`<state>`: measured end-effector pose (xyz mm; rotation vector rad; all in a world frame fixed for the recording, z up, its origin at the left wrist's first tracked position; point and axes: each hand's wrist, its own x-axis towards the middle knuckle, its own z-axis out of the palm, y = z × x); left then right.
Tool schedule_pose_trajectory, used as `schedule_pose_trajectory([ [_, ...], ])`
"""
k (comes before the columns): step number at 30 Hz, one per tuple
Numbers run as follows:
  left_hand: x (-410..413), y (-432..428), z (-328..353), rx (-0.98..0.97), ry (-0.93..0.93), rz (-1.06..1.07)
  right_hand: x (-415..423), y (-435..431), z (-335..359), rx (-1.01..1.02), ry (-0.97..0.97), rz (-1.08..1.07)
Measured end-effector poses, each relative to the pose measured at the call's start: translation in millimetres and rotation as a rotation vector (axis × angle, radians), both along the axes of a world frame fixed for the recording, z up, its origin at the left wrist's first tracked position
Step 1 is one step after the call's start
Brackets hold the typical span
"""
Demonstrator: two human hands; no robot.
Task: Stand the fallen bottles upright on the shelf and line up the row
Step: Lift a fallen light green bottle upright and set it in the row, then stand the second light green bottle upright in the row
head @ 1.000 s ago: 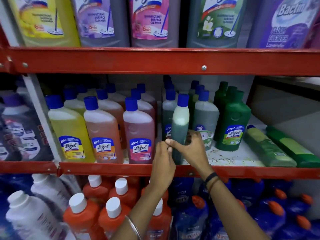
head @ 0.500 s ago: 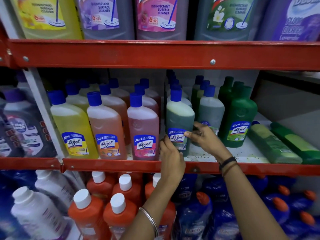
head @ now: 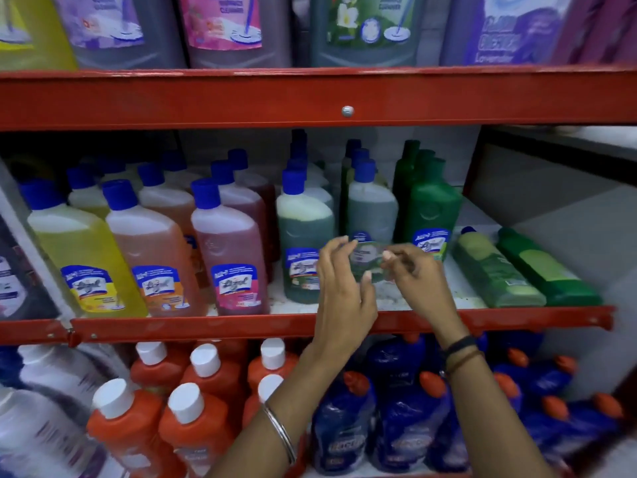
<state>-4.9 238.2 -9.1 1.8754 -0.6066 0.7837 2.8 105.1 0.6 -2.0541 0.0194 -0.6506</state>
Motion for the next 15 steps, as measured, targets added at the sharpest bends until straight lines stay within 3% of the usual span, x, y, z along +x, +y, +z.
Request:
schedule_pose_trajectory([
  [2, 1, -25, 4, -0.002, 0.033, -0.105, -11, -35, 2, -0.011, 0.031, -0.206],
  [4, 3, -54, 2, 0.063, 0.136, -0.208, -21, -69, 4, -0.156, 0.065, -0.403],
  [8, 9, -122, -14, 0.368, 0.412, -0.375, -34, -120, 1, -0.419, 0.278, -0.747],
  [12, 16, -181, -12, 0.437, 0.682, -0.366, -32, -147, -2, -0.427, 0.483, -0.757],
  [15, 32, -209, -9, 0.189, 0.973, -0.371, -27, -156, -2, -0.451, 0.460, -0.721],
])
